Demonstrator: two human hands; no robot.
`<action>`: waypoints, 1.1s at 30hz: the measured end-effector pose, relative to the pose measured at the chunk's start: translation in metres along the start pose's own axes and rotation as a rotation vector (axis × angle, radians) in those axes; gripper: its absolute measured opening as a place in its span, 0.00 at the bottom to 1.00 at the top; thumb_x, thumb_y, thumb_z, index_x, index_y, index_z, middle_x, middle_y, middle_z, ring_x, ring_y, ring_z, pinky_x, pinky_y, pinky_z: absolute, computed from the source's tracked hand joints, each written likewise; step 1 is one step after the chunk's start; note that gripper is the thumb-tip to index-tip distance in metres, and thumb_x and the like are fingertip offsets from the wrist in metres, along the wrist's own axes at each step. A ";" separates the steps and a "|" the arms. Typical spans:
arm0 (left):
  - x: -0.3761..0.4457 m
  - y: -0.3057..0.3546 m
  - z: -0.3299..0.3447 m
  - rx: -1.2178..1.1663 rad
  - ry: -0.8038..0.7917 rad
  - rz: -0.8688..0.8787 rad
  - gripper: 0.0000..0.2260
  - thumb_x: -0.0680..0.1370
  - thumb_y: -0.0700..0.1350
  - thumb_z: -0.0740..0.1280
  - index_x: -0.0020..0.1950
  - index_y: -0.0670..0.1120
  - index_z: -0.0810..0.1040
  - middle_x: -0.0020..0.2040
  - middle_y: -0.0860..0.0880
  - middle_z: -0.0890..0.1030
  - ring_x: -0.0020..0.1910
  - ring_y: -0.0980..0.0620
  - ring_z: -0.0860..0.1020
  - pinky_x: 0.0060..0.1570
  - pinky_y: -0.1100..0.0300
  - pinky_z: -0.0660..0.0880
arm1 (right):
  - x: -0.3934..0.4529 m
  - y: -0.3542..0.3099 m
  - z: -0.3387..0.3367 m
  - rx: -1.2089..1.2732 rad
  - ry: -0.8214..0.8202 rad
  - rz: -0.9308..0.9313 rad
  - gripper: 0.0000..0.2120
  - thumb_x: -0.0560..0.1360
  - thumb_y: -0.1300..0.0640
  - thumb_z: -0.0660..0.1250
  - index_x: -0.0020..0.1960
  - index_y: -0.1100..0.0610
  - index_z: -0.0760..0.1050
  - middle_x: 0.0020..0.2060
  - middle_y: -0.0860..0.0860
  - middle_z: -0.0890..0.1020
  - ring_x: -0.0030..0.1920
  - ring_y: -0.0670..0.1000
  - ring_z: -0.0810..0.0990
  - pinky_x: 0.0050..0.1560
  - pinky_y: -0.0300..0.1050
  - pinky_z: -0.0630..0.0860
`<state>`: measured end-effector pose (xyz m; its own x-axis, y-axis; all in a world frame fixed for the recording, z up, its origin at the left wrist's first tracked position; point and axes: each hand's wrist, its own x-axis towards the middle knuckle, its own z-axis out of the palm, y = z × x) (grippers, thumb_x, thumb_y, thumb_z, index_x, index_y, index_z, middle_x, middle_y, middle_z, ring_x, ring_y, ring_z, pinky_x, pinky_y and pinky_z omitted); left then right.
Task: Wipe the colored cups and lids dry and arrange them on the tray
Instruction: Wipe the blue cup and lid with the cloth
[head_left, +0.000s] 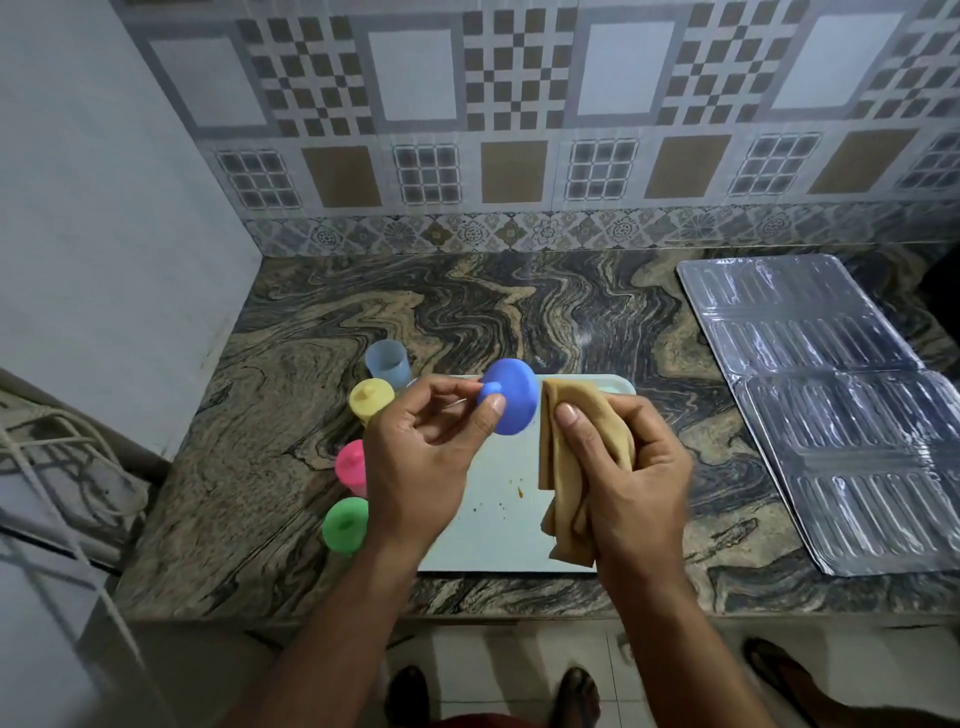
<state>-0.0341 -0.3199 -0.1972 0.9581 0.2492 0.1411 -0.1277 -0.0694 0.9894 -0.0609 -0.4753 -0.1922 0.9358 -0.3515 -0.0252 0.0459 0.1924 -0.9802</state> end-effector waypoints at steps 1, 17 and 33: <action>0.009 -0.005 -0.007 0.034 0.025 -0.001 0.06 0.74 0.42 0.79 0.47 0.48 0.84 0.44 0.54 0.89 0.42 0.57 0.86 0.46 0.65 0.80 | 0.003 0.002 -0.002 -0.027 0.016 -0.019 0.09 0.73 0.54 0.80 0.47 0.56 0.81 0.34 0.48 0.81 0.30 0.49 0.78 0.28 0.52 0.81; 0.216 -0.114 -0.087 0.908 -0.042 -0.192 0.06 0.72 0.43 0.79 0.43 0.47 0.83 0.43 0.49 0.84 0.44 0.47 0.82 0.41 0.58 0.72 | 0.008 0.025 -0.002 -0.131 -0.039 0.022 0.09 0.74 0.55 0.81 0.49 0.55 0.83 0.35 0.52 0.83 0.30 0.59 0.81 0.30 0.67 0.82; 0.220 -0.132 -0.083 0.941 -0.079 -0.239 0.06 0.71 0.44 0.79 0.45 0.46 0.85 0.44 0.49 0.86 0.44 0.46 0.84 0.45 0.54 0.80 | 0.008 0.030 -0.005 -0.174 -0.021 0.067 0.11 0.72 0.51 0.82 0.50 0.52 0.84 0.38 0.59 0.83 0.32 0.62 0.82 0.27 0.72 0.80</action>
<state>0.1719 -0.1758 -0.2934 0.9510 0.2936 -0.0966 0.2964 -0.7774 0.5547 -0.0533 -0.4766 -0.2230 0.9420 -0.3234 -0.0896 -0.0765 0.0530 -0.9957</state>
